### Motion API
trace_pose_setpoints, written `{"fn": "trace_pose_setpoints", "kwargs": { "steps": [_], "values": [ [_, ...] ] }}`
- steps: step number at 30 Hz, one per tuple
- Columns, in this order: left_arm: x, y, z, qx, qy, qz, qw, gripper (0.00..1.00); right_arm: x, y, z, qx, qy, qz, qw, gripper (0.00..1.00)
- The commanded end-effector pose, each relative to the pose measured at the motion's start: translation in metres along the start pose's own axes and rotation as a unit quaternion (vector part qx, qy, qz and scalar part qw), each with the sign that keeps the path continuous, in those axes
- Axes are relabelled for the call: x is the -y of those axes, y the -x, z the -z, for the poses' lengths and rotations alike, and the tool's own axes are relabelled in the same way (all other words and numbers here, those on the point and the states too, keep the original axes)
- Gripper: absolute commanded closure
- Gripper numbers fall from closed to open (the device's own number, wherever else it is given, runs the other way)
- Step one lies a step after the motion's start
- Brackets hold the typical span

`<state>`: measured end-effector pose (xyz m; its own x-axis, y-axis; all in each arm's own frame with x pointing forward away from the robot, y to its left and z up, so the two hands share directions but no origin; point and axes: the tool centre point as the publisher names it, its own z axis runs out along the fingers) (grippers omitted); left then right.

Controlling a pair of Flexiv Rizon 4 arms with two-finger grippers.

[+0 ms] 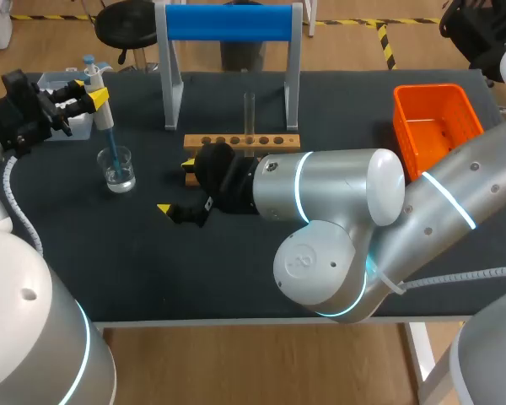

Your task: Invert the test tube, pick up the pipette, mount the tip to pipette, aspirate from beaker and dispense into the tube, eject the tip, return the pipette, and cap with the stopper.

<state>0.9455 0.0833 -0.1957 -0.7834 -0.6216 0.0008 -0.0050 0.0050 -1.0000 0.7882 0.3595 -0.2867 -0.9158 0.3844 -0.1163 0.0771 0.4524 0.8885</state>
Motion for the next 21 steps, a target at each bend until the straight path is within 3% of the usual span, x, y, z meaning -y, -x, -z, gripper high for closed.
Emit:
{"fn": "trace_pose_setpoints", "kwargs": {
  "steps": [1,14,21],
  "values": [
    [-0.001,0.0,0.001,0.0,-0.001,0.0,1.0,1.0,-0.001,-0.001,0.002,0.001,-0.003,0.0,1.0,0.0],
    [-0.001,0.0,0.001,0.001,-0.001,-0.001,1.0,1.0,-0.001,-0.001,0.002,0.001,-0.003,0.0,1.0,0.0],
    [-0.001,0.0,0.001,0.001,-0.001,-0.001,1.0,1.0,-0.025,-0.003,0.014,-0.034,0.015,0.025,0.999,0.0]
  ]
}}
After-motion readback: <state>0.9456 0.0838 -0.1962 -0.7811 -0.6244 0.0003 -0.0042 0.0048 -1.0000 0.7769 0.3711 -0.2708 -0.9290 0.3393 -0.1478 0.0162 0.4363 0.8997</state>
